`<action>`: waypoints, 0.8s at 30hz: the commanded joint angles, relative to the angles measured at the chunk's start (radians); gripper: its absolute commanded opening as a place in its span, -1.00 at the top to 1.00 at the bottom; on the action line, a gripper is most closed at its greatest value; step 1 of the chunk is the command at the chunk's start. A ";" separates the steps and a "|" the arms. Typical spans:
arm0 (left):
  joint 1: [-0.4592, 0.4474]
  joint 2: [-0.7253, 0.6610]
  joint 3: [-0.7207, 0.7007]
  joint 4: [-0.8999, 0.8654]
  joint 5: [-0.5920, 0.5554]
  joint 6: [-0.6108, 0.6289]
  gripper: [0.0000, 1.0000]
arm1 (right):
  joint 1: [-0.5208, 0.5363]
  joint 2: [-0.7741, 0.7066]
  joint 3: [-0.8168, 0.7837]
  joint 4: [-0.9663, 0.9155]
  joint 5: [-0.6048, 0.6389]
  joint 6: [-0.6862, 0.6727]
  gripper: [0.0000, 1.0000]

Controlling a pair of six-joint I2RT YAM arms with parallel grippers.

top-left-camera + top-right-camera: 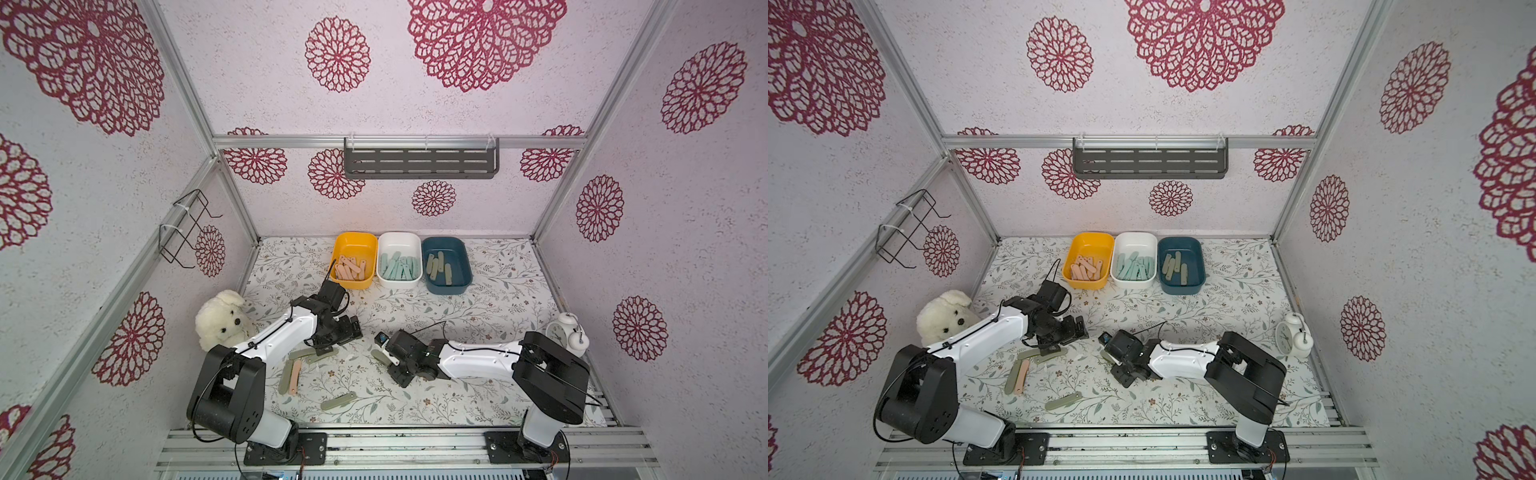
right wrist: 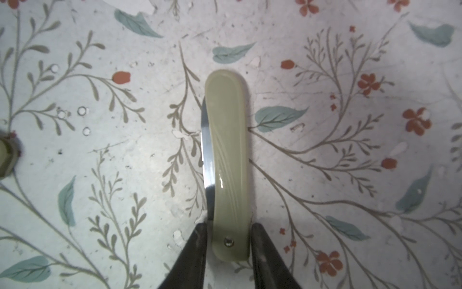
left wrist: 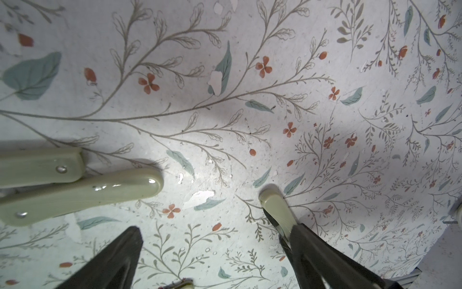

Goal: Place the fruit knives into the storage box by color
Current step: Pick up the fruit knife from the center of the board.

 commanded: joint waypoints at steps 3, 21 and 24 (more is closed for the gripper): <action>-0.001 -0.011 0.036 -0.003 -0.012 0.014 -0.95 | -0.007 0.020 -0.008 -0.064 0.042 -0.001 0.47; 0.013 -0.011 0.131 -0.031 -0.038 0.038 -0.95 | -0.073 -0.108 -0.007 -0.100 0.090 0.093 0.65; 0.022 0.002 0.158 -0.029 -0.037 0.046 -0.95 | -0.113 -0.131 0.017 -0.104 0.091 0.088 0.66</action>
